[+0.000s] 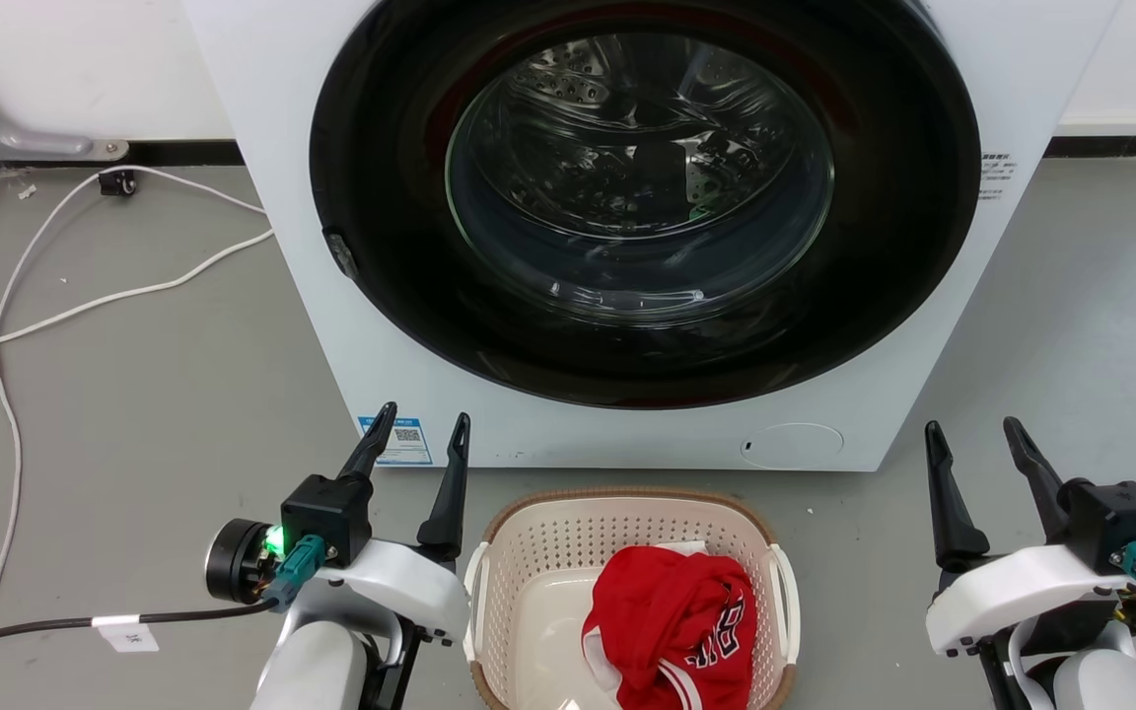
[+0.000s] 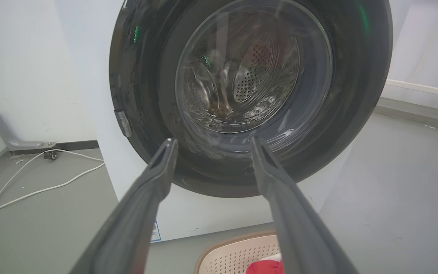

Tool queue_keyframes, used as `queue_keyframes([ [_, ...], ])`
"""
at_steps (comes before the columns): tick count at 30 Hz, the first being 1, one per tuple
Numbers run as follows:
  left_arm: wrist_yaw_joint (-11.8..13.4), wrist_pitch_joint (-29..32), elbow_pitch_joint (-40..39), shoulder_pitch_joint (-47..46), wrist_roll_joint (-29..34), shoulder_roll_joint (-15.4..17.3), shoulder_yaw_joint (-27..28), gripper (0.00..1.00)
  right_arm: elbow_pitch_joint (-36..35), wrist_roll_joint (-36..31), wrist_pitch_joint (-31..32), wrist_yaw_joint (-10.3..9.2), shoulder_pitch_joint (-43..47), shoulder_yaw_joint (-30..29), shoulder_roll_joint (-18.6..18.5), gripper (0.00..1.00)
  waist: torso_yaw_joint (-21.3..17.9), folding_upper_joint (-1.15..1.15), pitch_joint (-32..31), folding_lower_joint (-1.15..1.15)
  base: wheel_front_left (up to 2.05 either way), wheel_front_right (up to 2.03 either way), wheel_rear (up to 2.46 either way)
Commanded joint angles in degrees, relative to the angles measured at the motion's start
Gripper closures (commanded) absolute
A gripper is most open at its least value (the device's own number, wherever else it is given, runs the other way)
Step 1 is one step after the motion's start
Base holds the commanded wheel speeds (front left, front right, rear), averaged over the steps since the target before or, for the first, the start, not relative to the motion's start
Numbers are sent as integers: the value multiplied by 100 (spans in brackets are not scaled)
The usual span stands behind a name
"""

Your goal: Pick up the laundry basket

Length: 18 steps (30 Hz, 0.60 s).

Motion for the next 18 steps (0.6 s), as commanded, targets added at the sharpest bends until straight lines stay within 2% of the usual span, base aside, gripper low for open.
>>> queue_keyframes([
  [1, 34, -17, 16, -75, -37, -4, 7, 0, 22, 8, -29, -1, 32, -15, 4, 0, 6, 0, -4, 0, 0, 0, 0],
  [18, 29, -16, 44, -115, 13, -19, 47, 0, 143, 6, -70, -1, -98, -72, 4, 0, 5, 0, 84, 0, 0, 0, 0],
])
